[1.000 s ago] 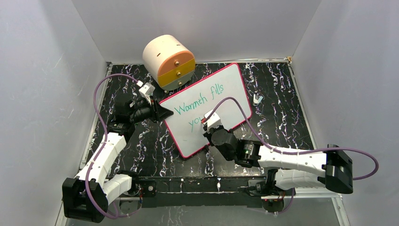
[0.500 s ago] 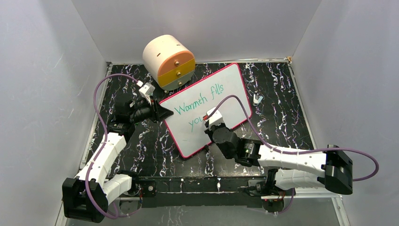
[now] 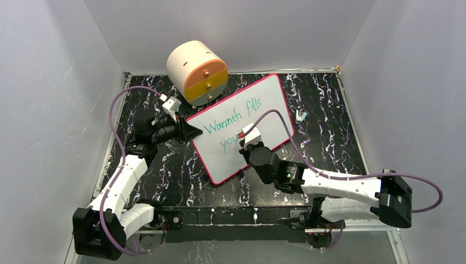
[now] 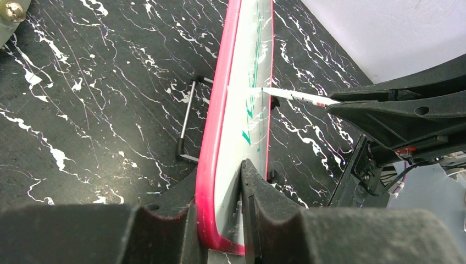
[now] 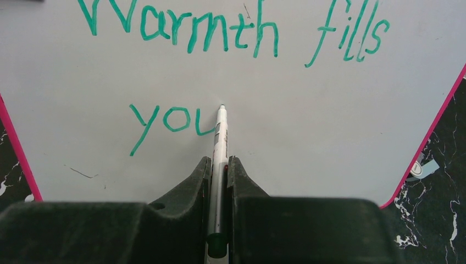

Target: Write a sentence on the whiteboard

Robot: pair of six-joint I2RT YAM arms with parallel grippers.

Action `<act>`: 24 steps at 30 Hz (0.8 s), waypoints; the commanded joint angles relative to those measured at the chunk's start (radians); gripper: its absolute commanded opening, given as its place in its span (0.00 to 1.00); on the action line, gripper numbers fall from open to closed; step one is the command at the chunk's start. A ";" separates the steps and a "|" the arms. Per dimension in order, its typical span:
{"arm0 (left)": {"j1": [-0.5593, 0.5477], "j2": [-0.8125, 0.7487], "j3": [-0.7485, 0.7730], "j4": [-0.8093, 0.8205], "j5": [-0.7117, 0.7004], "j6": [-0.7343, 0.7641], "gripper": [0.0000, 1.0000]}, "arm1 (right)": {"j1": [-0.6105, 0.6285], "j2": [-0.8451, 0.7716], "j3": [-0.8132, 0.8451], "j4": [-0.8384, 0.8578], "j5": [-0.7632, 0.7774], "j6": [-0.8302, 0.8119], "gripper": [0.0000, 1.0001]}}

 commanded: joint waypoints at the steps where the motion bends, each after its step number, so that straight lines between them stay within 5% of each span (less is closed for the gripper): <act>1: -0.018 0.045 -0.060 -0.166 -0.130 0.161 0.00 | -0.004 -0.014 0.005 -0.004 -0.010 0.027 0.00; 24: -0.017 0.049 -0.058 -0.167 -0.135 0.161 0.00 | -0.004 -0.025 -0.015 -0.109 0.006 0.086 0.00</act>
